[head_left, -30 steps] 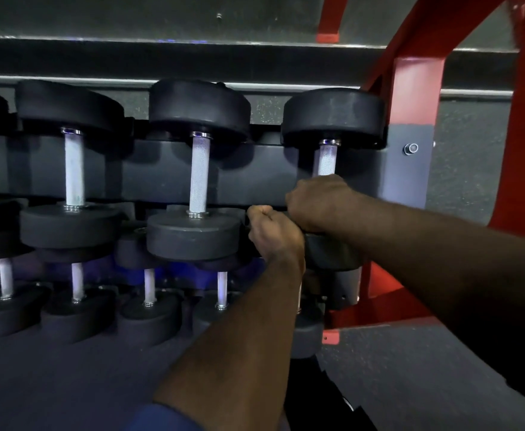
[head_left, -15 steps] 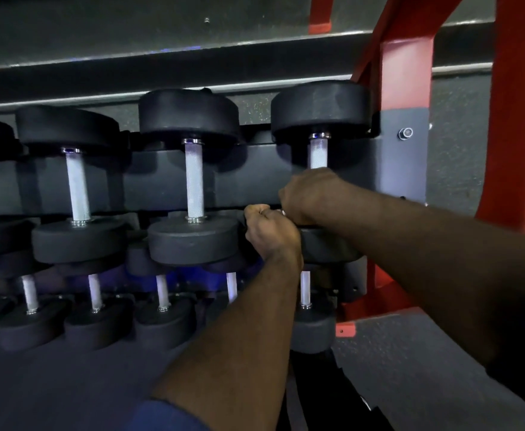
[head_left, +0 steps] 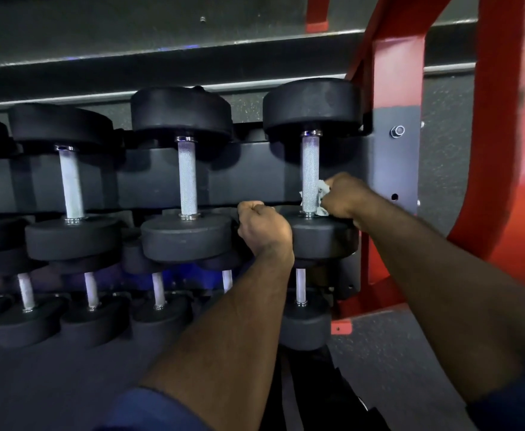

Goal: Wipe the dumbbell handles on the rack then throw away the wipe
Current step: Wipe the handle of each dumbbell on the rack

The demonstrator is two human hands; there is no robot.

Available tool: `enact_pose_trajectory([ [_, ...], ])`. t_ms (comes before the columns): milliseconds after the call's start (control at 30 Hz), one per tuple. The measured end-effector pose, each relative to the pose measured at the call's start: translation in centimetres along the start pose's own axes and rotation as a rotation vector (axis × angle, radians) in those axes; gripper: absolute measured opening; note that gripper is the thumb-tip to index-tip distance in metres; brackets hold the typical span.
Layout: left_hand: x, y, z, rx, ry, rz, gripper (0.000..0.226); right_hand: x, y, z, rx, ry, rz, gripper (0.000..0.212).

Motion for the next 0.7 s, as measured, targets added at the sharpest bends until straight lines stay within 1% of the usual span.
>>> enact_pose_trajectory([
  [67, 0.0, 0.0, 0.1, 0.005, 0.006, 0.0, 0.024, -1.1, -0.4, -0.1, 0.007, -0.072, 0.016, 0.033],
  [133, -0.1, 0.0, 0.2, 0.01, 0.013, 0.006, 0.024, -1.3, -0.7, 0.1, -0.004, -0.048, 0.04, 0.039],
  [233, 0.0, -0.1, 0.2, 0.008, 0.024, 0.003, 0.023, 0.2, 0.1, 0.1, -0.052, 0.041, -0.002, 0.022],
  [367, -0.1, -0.1, 0.3, 0.008, 0.031, -0.002, 0.023, 0.2, 0.3, 0.7, -0.089, 0.159, -0.012, 0.012],
  [400, 0.0, 0.0, 0.2, 0.007, 0.034, -0.003, 0.023, 0.2, 0.2, 0.9, -0.096, 0.214, -0.001, 0.016],
  [467, 0.0, 0.0, 0.2, 0.013, 0.031, -0.002, 0.023, 0.3, 0.1, 1.1, -0.09, 0.411, 0.005, 0.025],
  [567, 0.0, 0.1, 0.0, 0.024, 0.029, -0.009, 0.024, -0.2, 0.8, -0.1, -0.068, 0.679, 0.011, 0.029],
  [633, 0.1, 0.3, -0.1, 0.023, 0.025, -0.014, 0.026, -0.7, 1.1, -0.5, -0.091, 0.742, 0.031, 0.028],
  [700, 0.1, 0.4, -0.2, 0.025, 0.011, -0.011, 0.027, -0.5, 1.1, -0.5, -0.102, 0.676, 0.009, 0.027],
])
Point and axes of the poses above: each hand's wrist, its own y-axis towards the middle knuckle, its own x-axis out of the palm, z = x × y, the point moved 4 cm from there along y, towards the middle knuckle, and after that the axes turned 14 degrees about -z, right-handed, at the moved point
